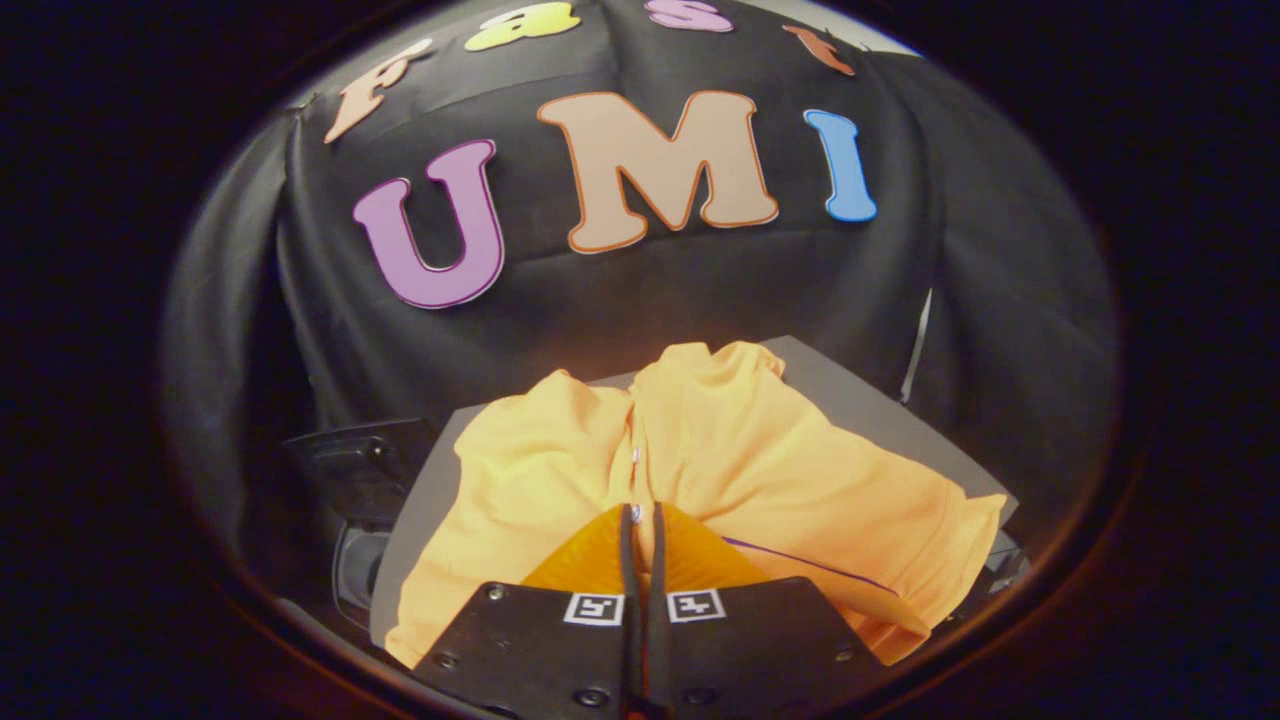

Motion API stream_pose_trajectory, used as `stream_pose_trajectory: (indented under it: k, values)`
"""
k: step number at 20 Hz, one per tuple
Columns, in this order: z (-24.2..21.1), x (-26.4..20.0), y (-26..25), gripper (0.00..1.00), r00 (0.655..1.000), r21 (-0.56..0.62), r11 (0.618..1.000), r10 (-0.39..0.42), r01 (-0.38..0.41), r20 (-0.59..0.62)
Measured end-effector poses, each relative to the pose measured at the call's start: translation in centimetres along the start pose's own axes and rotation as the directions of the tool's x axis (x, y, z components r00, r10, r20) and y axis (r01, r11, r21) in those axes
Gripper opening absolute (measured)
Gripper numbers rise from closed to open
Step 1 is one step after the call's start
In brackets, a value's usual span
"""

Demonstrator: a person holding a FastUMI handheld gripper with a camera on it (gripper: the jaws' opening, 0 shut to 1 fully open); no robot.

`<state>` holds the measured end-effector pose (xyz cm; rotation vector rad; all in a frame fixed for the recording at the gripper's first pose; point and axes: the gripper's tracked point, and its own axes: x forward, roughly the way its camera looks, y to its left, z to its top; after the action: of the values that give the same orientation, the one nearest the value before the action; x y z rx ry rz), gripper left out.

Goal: Put the clothes into the washing machine and then close the washing machine lid.

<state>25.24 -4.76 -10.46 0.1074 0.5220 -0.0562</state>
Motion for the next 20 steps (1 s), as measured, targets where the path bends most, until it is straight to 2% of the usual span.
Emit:
stream_pose_trajectory:
  k: [4, 9, 12, 20]
  values:
    - [4.4, -3.4, 2.7, 0.02, 0.991, 0.081, 0.994, 0.067, -0.076, 0.112]
    - [8.1, -7.1, 6.6, 0.01, 0.972, 0.043, 0.991, 0.112, -0.123, 0.208]
    - [8.8, -8.3, 9.9, 0.01, 0.96, 0.077, 0.981, 0.155, -0.177, 0.232]
    - [8.5, -8.0, 20.2, 0.01, 0.94, 0.049, 0.97, 0.216, -0.237, 0.264]
